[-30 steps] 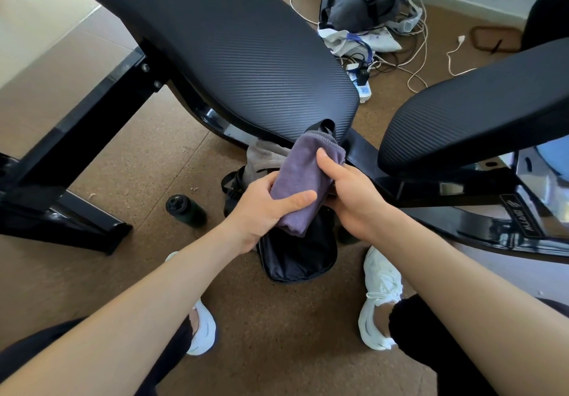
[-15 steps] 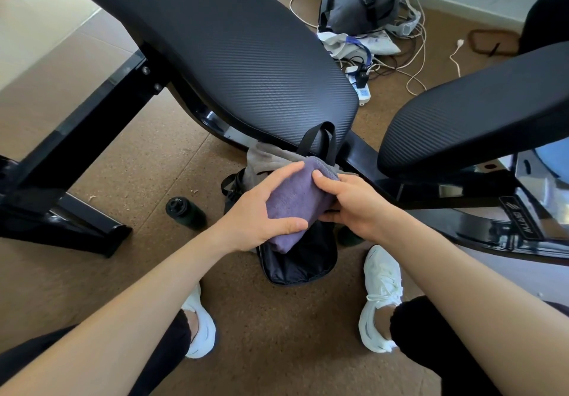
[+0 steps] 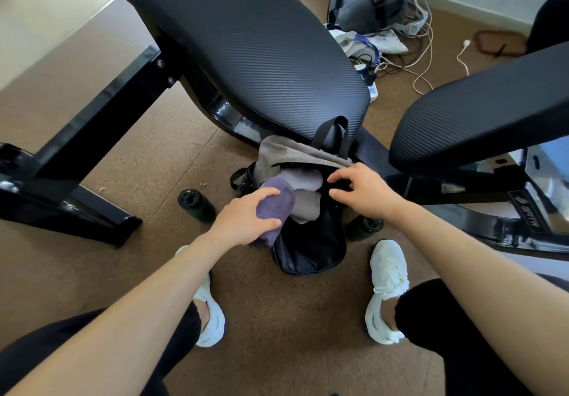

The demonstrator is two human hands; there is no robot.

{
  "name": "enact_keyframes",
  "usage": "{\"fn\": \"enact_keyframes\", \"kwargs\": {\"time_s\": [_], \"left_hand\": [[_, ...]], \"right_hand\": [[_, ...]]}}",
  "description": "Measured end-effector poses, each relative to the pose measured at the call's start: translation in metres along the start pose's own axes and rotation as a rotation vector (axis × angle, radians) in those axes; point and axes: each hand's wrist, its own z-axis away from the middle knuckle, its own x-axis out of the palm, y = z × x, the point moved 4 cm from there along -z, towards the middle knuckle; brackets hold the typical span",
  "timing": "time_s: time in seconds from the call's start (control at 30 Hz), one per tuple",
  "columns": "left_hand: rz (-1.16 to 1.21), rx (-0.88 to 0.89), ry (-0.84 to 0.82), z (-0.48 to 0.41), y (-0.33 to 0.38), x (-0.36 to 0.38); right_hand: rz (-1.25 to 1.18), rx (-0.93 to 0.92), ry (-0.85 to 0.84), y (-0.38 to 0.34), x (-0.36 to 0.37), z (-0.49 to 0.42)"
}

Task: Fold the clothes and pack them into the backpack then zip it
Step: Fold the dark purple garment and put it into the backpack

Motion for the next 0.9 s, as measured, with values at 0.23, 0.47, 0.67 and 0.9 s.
{"fn": "enact_keyframes", "kwargs": {"time_s": [0.23, 0.47, 0.67, 0.9], "left_hand": [[0.424, -0.078, 0.000, 0.000, -0.016, 0.037], [0.639, -0.117, -0.054, -0.005, -0.010, 0.071], [0.980, -0.249, -0.108, -0.056, 0.016, 0.111], [0.827, -0.296, -0.034, -0.113, 0.043, 0.163]], "right_hand": [[0.501, 0.058, -0.169, 0.006, 0.005, -0.006], [0.324, 0.164, -0.161, 0.034, 0.010, -0.034], [0.221, 0.075, -0.117, 0.044, -0.004, -0.056], [0.101, -0.005, -0.151, 0.053, -0.007, -0.068]]}}
